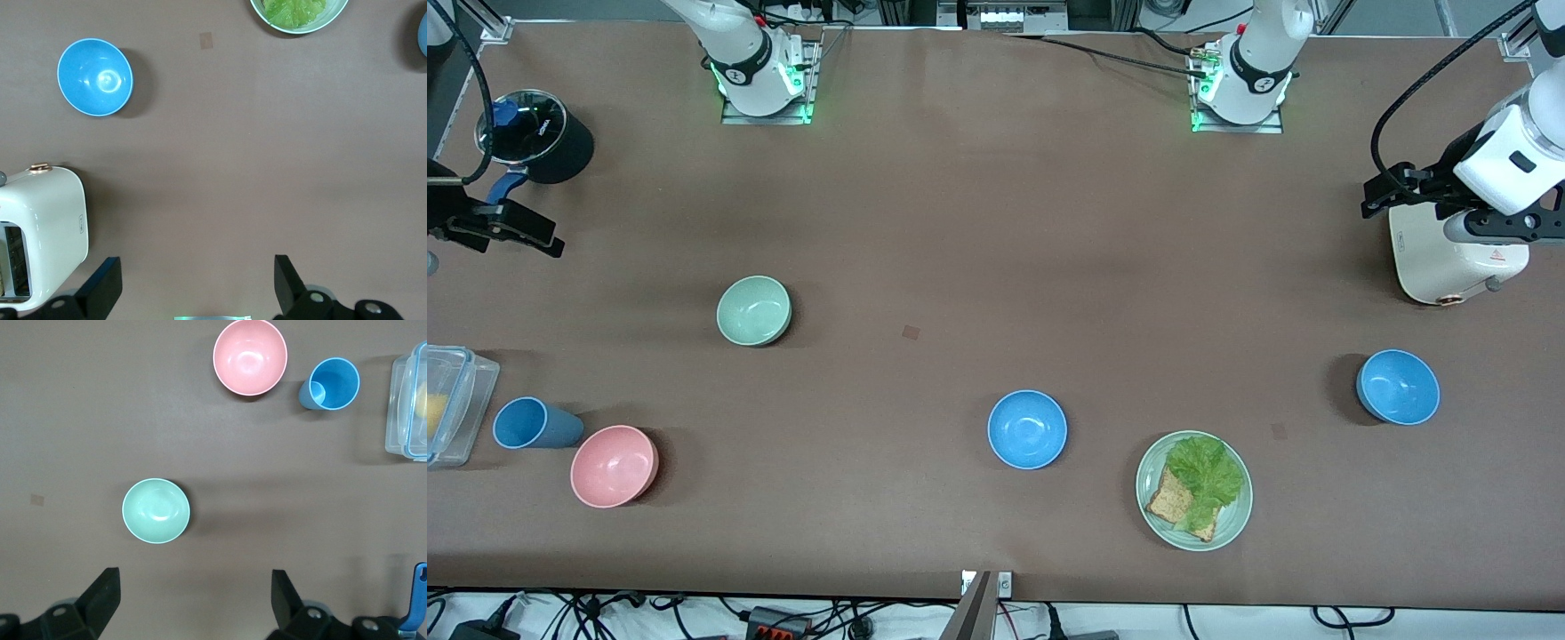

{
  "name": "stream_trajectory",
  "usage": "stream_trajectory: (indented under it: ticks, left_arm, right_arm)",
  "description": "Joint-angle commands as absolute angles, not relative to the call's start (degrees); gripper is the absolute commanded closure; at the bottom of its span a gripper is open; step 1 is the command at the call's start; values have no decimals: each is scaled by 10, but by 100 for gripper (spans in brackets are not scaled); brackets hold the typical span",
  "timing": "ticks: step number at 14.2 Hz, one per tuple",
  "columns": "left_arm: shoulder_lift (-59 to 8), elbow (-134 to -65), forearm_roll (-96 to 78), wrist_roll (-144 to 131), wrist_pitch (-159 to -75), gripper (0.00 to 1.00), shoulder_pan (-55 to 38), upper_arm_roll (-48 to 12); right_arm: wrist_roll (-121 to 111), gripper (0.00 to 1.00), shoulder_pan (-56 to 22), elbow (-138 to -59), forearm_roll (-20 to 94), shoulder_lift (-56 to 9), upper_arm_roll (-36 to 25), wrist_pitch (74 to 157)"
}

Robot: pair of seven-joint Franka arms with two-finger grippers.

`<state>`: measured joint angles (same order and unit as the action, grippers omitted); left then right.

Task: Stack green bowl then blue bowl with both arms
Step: 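Move the right gripper toward the pale green bowl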

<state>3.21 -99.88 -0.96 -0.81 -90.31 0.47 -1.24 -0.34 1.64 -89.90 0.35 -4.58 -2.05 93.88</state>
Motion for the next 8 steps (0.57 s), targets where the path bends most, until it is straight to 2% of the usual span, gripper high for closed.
stream_trajectory:
  ticks: [1,8]
  left_arm:
    - [20,-974,-1,-3,-887,0,5,-11]
    - [18,-973,-8,-2,-876,0,18,-8]
  right_arm:
    - [-4,0,18,-918,-5,-25,-15,938]
    - [-11,0,13,-918,-6,-42,-15,945]
